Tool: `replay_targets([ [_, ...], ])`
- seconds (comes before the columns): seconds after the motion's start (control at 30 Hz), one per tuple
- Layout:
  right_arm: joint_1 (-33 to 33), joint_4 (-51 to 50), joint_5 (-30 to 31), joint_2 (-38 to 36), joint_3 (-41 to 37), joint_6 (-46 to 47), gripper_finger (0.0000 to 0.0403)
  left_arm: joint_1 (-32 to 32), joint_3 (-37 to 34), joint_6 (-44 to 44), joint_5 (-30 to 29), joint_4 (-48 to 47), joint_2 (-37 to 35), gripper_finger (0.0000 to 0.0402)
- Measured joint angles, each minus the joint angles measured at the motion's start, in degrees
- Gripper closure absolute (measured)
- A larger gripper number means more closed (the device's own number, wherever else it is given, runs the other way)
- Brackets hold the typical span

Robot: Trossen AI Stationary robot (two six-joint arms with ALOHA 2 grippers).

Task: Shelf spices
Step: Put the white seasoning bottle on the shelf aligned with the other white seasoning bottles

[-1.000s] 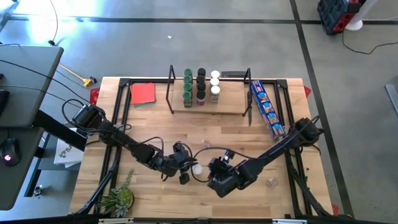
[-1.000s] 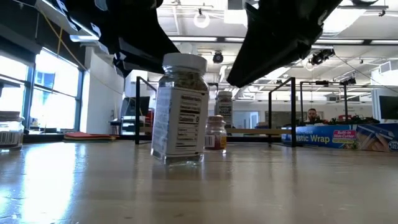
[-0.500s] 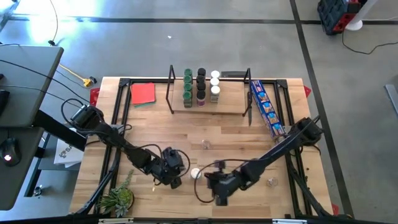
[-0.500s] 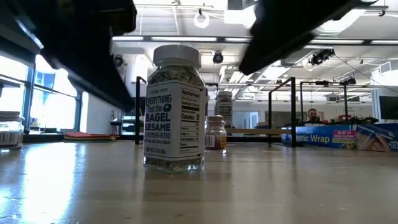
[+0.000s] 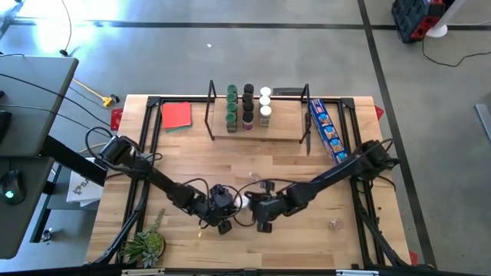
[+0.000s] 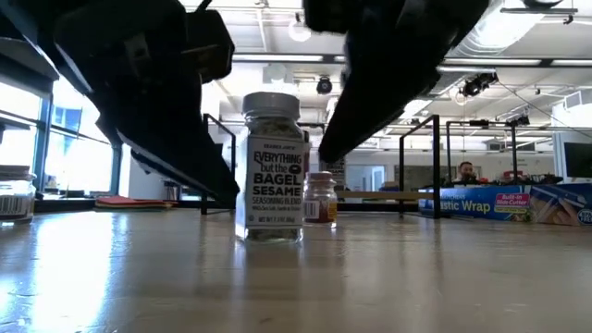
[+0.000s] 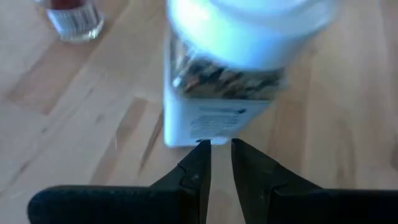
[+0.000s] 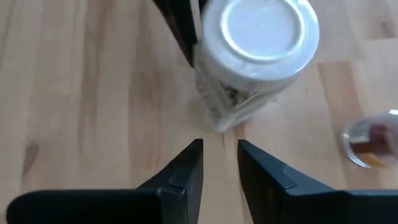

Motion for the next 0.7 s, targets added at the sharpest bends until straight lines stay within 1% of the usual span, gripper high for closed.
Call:
replay_targets([
  [0.1, 2.1, -1.1, 4.4, -0.9, 0.0, -0.5, 0.0309, -0.4, 0.0, -0.1, -1.0, -3.8, -1.7, 0.0342],
  [0.23, 4.3, 1.1, 12.9, -0.7, -1.1, -0.7, 0.0308, -1.4, 0.0, -1.0, -6.5, -7.2, -3.8, 0.0342],
  [0.33, 3.9, 0.7, 14.5, -0.5, -2.5, 0.6, 0.0296, -1.2, 0.0, -0.5, -8.3, -6.8, -4.1, 0.0342],
  [0.43, 2.6, 1.2, 14.5, -0.5, -2.8, 1.8, 0.0266, -0.6, 0.0, -0.5, -8.5, -6.6, -4.1, 0.0342],
  [0.5, 1.9, 1.3, 12.5, -0.5, -2.8, 0.8, 0.024, -0.1, 0.0, -0.4, -8.6, -6.7, -4.1, 0.0342],
  [0.6, 1.5, 2.6, 11.0, -0.5, -2.9, -1.8, 0.0195, 0.4, 0.0, 0.0, -9.0, -6.5, -4.1, 0.0342],
  [0.7, 0.9, 4.0, 5.8, -0.5, -2.9, -5.9, 0.0156, 0.2, 0.0, 0.0, -11.1, -6.0, -4.1, 0.0342],
])
